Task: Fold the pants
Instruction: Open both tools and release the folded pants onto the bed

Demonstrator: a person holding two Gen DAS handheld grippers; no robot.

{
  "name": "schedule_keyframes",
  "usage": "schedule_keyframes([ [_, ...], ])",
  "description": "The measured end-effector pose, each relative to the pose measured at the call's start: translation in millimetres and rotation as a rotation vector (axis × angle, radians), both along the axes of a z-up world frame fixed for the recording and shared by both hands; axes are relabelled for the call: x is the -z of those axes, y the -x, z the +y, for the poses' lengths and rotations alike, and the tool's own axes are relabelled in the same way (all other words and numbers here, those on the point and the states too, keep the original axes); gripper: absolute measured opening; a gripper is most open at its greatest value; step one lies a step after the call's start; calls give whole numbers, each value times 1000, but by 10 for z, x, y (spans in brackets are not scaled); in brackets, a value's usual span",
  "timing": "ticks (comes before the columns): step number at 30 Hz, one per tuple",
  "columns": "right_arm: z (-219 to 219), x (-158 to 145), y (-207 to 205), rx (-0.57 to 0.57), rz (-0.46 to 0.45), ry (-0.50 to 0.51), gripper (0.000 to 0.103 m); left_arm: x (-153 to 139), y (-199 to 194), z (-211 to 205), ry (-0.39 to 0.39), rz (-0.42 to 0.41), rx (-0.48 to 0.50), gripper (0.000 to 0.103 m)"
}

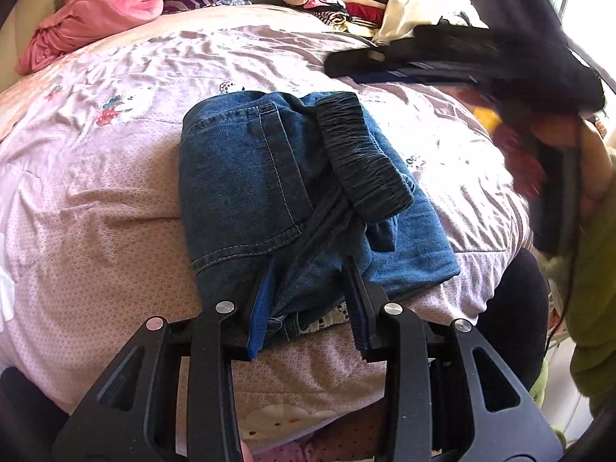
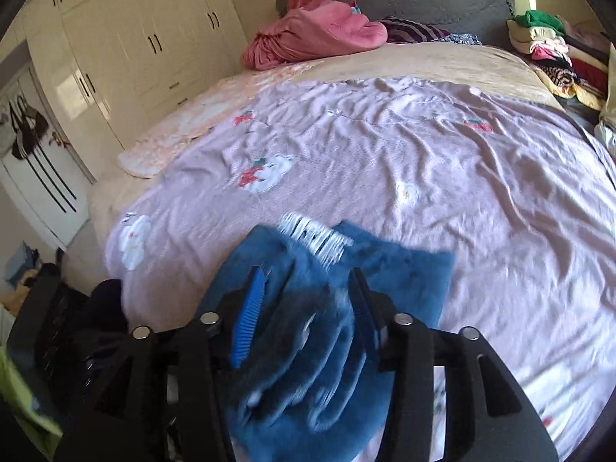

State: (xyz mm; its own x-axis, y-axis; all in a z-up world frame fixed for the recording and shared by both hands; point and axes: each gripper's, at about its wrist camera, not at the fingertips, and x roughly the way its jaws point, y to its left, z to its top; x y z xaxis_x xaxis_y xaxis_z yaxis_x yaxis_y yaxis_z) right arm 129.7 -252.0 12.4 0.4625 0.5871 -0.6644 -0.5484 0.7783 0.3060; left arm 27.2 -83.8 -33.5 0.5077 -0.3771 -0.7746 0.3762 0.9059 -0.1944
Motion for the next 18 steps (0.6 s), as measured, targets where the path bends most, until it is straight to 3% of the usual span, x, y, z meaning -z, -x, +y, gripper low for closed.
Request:
schedule_keyframes([
  [6, -133, 136, 400, -5, 35, -49, 55, -51, 63, 52, 19, 1, -9, 29],
  [12, -48, 306, 474, -3, 67, -19, 54, -182, 104, 179, 34, -24, -43, 35],
  [13, -6, 349, 473, -11, 70, -1, 52, -187, 104, 198, 29, -24, -50, 36],
  [14, 34, 395, 485, -18, 75, 17, 36, -174, 95, 216, 20, -20, -60, 36],
  [15, 49, 440, 496, -24, 82, 28, 27, -154, 82, 233, 15, -12, -66, 36],
  [18, -16, 497, 575, -16, 100, -19, 24, -51, 35, 304, 24, 33, -87, 36],
])
